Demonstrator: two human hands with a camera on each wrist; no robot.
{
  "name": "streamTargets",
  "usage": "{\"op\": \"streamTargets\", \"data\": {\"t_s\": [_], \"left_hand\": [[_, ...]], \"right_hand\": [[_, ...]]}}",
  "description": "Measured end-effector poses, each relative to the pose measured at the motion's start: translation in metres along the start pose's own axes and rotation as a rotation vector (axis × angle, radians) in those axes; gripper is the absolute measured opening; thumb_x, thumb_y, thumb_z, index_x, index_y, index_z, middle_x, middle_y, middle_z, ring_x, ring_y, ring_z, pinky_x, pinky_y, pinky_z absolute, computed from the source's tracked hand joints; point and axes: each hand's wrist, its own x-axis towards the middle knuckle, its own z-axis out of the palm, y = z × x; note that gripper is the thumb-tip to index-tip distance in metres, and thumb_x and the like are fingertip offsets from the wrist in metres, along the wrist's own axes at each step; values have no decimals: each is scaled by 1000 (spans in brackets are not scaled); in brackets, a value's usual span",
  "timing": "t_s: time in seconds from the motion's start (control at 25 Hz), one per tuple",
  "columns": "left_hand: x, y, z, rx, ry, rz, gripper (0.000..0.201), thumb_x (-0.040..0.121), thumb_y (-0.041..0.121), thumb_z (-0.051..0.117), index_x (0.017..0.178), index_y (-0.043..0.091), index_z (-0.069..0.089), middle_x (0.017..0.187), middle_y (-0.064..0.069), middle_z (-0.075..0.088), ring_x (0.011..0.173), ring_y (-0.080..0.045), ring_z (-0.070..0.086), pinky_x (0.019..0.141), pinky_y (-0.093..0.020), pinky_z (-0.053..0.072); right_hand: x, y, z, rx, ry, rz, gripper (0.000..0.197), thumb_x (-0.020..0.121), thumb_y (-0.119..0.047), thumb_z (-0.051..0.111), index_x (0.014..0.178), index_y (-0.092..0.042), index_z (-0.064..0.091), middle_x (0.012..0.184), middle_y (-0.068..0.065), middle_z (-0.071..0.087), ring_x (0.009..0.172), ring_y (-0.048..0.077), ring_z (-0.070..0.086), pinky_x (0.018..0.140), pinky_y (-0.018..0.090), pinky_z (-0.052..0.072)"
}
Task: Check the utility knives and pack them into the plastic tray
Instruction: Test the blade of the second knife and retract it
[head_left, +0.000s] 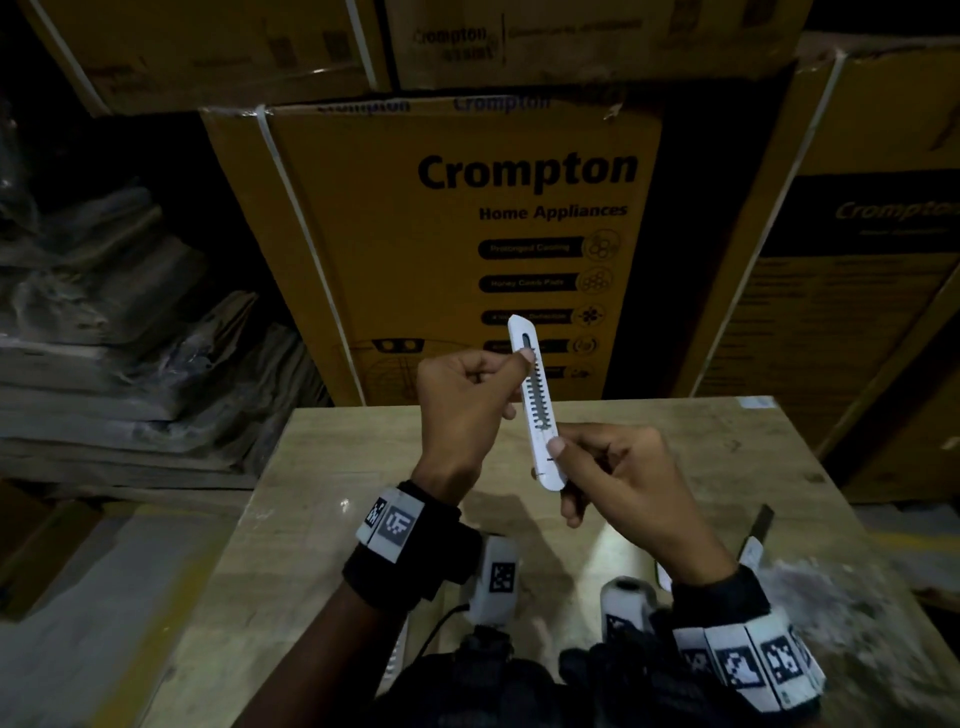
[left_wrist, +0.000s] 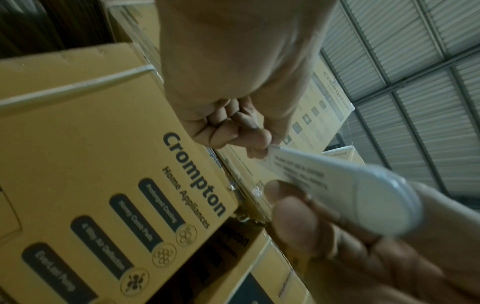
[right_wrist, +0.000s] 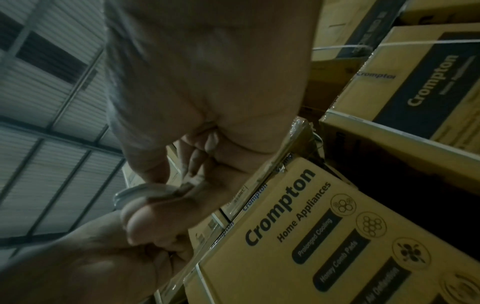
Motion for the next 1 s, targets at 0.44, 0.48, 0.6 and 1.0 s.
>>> {"op": "streamTargets", "data": {"t_s": [0.44,0.48,0.6,1.0], "left_hand": [[-3,-6,4,41,20,-3,26,90,11,75,67,1,73,51,4,66,35,-3,51,41,-16,40],[-4,-9,2,48,28,-13,27,91,12,75,66,2,73,51,4,66,35,-3,50,41,-16,39],[-6,-16,-3,49,51,-35,24,91,14,75,70,2,75,54,2,67,36,-3,51,40,-16,39],[-17,-32,-48,-20,120,63,25,91,11,75,68,0,73,52,-7,60,42,-12,50,47,-22,42]], "right_hand": [[8,6,-1,-292,22,-275,27,97,-12,63,74,3,70,62,8,72,49,1,69,38,18,49],[9,7,0,-302,13,-272,28,96,-14,62,74,2,70,63,8,72,49,2,69,37,18,48],[10,11,4,-232,-23,-221,27,97,-15,64,78,2,71,65,10,73,50,8,71,37,27,53],[9,15,54,253,-162,204,22,100,-6,58,96,14,64,78,30,72,62,40,72,48,38,55]]}}
